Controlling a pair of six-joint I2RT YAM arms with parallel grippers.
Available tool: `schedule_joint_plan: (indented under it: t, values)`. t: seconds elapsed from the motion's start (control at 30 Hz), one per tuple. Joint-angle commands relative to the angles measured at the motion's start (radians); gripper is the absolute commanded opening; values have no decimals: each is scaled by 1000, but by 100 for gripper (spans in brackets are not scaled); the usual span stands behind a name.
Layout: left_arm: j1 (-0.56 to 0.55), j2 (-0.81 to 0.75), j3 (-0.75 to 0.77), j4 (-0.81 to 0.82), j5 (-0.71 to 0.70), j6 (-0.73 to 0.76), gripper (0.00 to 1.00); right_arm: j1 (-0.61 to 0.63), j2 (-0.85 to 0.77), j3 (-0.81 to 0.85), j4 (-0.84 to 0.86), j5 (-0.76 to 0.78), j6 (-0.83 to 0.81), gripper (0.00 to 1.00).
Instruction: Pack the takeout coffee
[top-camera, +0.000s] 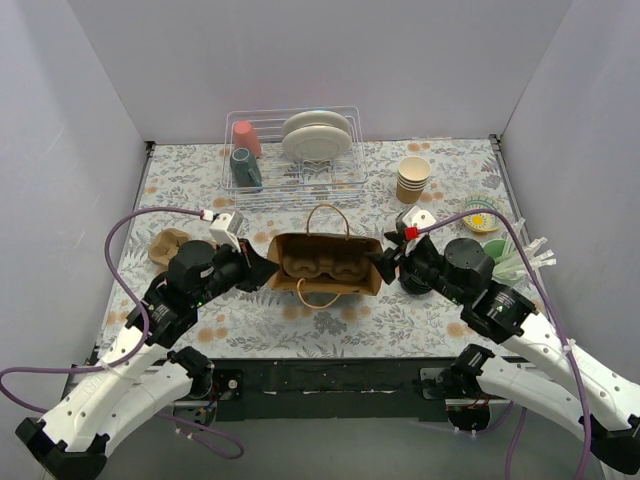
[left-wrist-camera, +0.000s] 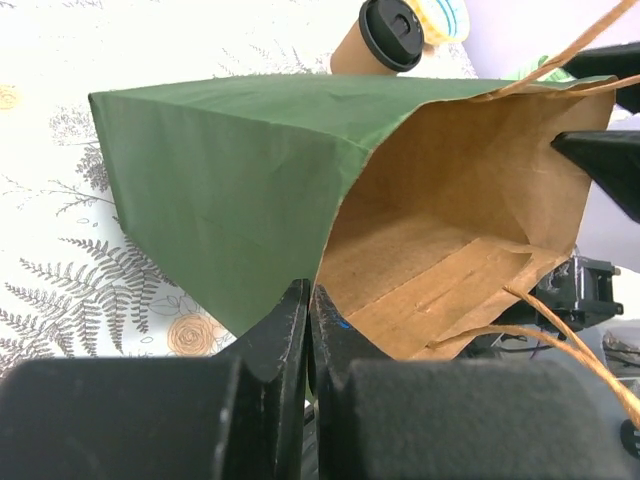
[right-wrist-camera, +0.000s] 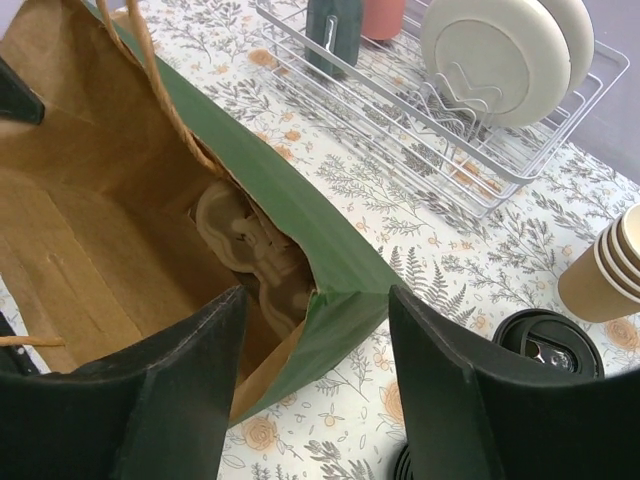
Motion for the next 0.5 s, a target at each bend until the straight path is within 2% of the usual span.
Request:
schedule_joint_plan:
  t: [0.0, 0.1, 0.2, 0.47]
  values:
    - [2, -25, -36, 31, 24, 32, 0, 4, -40, 48, 0, 8, 46, 70]
    - [2, -57, -57, 59, 8, 46, 0, 4, -65, 40, -7, 29, 71, 77]
    - [2, -67, -70, 99, 13, 78, 0, 4, -85, 43, 7, 84, 127, 78]
    - [2, -59, -74, 128, -6, 123, 0, 2, -30, 147, -28, 240, 203, 76]
